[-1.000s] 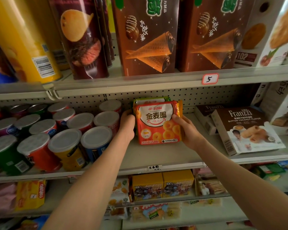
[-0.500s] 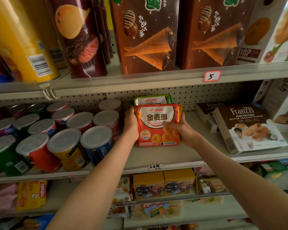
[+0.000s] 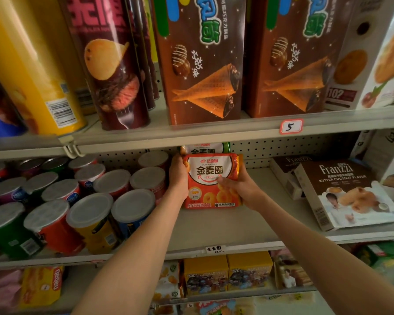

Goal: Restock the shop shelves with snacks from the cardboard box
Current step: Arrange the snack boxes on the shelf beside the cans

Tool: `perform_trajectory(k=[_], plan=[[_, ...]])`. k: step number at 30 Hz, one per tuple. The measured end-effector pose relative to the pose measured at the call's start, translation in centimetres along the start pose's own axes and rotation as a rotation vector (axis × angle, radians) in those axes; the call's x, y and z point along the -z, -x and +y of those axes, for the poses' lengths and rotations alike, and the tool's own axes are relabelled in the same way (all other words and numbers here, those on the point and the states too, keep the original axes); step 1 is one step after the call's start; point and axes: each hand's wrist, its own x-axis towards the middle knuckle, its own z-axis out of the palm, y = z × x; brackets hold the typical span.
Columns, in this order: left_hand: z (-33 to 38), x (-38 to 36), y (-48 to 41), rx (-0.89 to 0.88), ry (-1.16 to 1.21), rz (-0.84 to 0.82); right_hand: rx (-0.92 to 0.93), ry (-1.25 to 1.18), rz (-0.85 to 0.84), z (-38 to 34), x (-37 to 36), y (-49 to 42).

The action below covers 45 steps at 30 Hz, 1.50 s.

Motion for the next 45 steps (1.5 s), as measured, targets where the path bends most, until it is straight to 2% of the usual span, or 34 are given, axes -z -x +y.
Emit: perform_trajectory(k=[7,12,19,26,31,36,40,42,45], plan=[[1.8,-0.1,1.1,0.091,-0.088,-0.038,0.075,0.127,-0.002,-0.1,0.6,-1.4],[1.6,-0.2,1.8,0.151,-0.063,-0.041,0.083,0.207,0.017,0.6,1.3,-1.8],[1.6,-0.3,2.7,0.125,-0.046,0.019,-0.032,0.282,0.015,0.9,1.7,-1.9],[1.0,-0.3,3.4,0.067,-0.009,-0.005,0.003,0.314,-0.073,1.3,1.5,-2.2],[0.9,-0.3,3.5,0.061,-0.034,-0.025,0.016,0.331,-0.044,1.3,1.4,-1.8],[1.2,0.0,4.3,0.082,-0.080,-0.049,0.034,0.363,0.029,1.6,1.1,-1.6],[1.2,-0.1,4.4,0.017,-0.246,0.105,0.003,0.436,0.099,1.2,1.3,-0.7],[1.4,-0.5,5.3,-0.049,-0.342,0.171,0.019,0.453,0.174,0.8,1.3,0.1],[1.6,-1.3,6.9,-0.202,-0.477,0.245,0.144,0.596,0.392,0.3,0.7,1.5]])
